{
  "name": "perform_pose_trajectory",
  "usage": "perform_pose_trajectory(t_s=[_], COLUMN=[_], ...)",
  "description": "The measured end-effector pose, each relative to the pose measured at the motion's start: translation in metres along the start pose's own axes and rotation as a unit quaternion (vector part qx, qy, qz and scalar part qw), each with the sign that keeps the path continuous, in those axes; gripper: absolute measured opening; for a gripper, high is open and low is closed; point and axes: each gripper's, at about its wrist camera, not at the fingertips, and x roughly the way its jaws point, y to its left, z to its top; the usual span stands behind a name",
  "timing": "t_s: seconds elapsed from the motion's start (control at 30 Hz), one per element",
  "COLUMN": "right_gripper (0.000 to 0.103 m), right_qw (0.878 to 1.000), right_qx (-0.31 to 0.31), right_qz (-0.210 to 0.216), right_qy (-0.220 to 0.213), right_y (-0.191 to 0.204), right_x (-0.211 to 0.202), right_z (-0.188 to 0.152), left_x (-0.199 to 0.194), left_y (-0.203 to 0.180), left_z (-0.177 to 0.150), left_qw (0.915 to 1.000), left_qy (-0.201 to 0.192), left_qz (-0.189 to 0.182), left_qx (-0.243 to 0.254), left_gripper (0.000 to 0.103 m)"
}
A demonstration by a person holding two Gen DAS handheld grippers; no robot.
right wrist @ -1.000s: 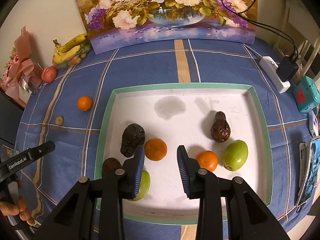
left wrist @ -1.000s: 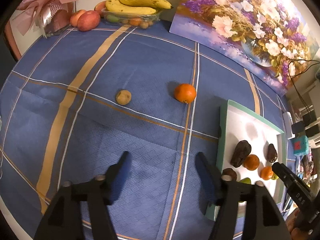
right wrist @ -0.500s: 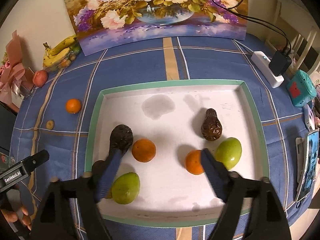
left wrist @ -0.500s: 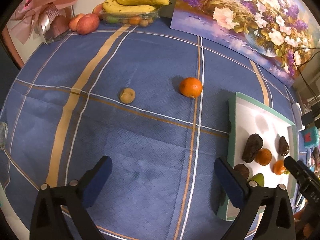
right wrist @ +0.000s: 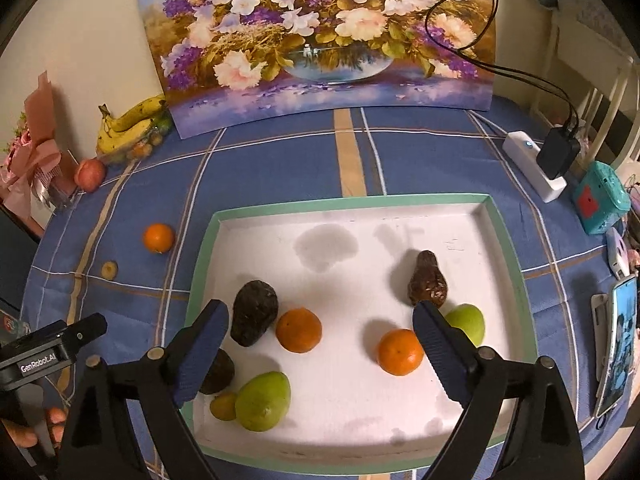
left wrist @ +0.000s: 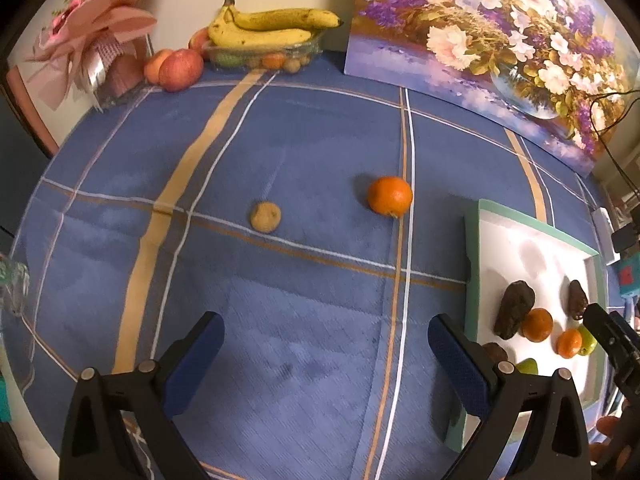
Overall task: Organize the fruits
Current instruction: 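Move both open tools toward the last orange and small tan fruit on the cloth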
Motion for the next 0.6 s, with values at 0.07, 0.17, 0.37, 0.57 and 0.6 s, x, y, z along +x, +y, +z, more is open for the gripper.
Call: perform_pose_trajectory(t_s=[0.07, 0.17, 0.37, 0.57, 0.6], right_gripper=[0.094, 0.094, 0.094, 0.094, 0.094], right_qw=[1.0, 1.0, 1.0, 0.999, 0.999], right_qx=[-0.01, -0.024, -0.027, -0.034, -0.036], right_qz=[-0.004, -0.013, -0.009, -0.004, 0.001], right_qy=[-0.001, -0.005, -0.014, -0.022, -0.025], right_y=[0.004, 0.009, 0.015, 0.026, 0.029], right_x=[0.002, 0.005, 0.011, 0.013, 0.013], right_z=[0.002, 0.004, 0.013, 0.023, 0.026], left_x=[0.0, 0.001, 0.002, 0.005, 0.007], left_y=[-0.001, 0.001, 0.008, 0.017, 0.021], left_z=[0.003, 0.011, 0.027, 0.045, 0.047], left_qw=[1.0, 0.9999, 0.9995, 0.9989, 0.9987], left_qy=[-0.003, -0.01, -0.017, -0.018, -0.018], left_qz=[-0.002, -0.002, -0.014, -0.031, -0.031], left_qx=[0.001, -0.004, -0.021, -0.032, -0.035], left_gripper=[0.103, 0.103, 0.103, 0.103, 0.103])
